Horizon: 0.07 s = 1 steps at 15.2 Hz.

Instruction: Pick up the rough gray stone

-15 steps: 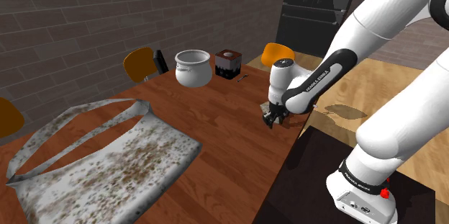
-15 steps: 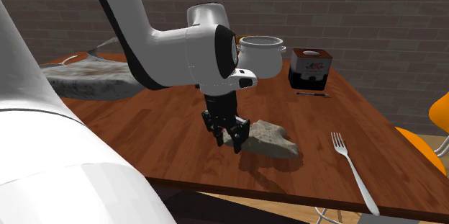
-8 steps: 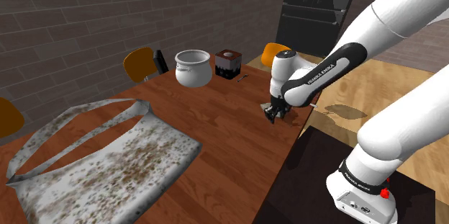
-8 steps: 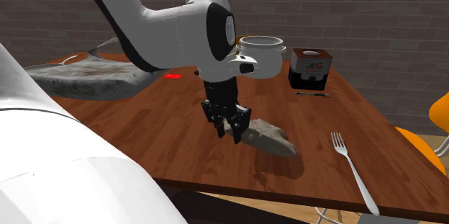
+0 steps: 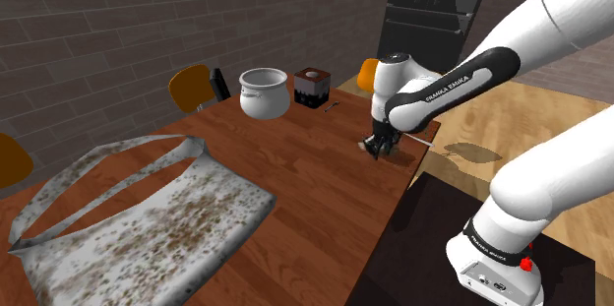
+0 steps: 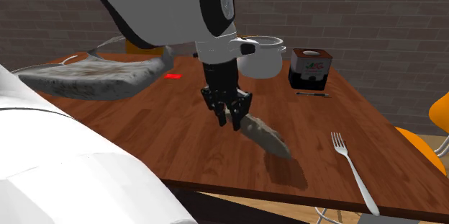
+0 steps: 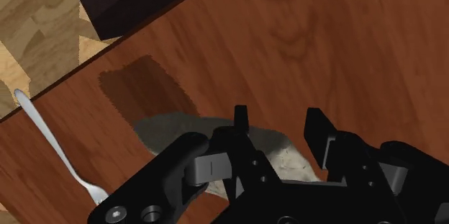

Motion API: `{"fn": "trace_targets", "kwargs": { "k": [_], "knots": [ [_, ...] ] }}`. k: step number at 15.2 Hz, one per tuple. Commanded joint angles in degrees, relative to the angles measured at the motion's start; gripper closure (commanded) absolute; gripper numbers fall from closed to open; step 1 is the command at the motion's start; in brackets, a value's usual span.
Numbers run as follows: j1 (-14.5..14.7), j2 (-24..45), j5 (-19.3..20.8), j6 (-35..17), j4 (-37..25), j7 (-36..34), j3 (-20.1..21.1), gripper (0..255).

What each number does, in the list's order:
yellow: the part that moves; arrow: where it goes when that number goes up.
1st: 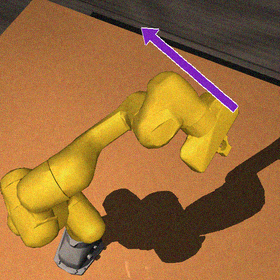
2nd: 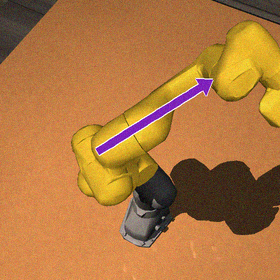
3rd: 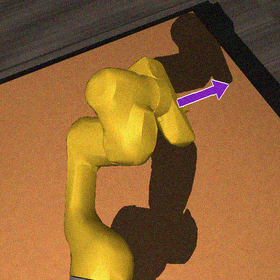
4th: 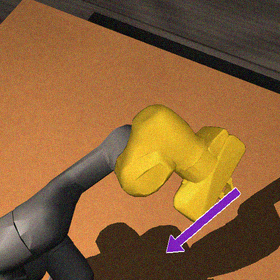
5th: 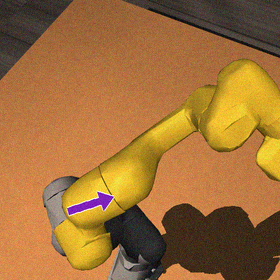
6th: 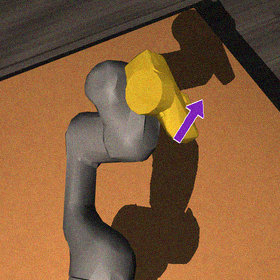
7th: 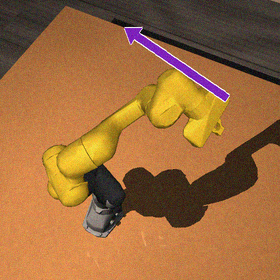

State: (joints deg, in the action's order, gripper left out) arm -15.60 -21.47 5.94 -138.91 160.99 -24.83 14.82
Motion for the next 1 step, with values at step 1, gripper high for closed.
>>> {"fn": "trace_targets", "kwargs": {
  "k": [1],
  "knots": [
    [0.2,-0.7,-0.3,0.7,-0.1,0.2,-0.1,255]
  ]
}}
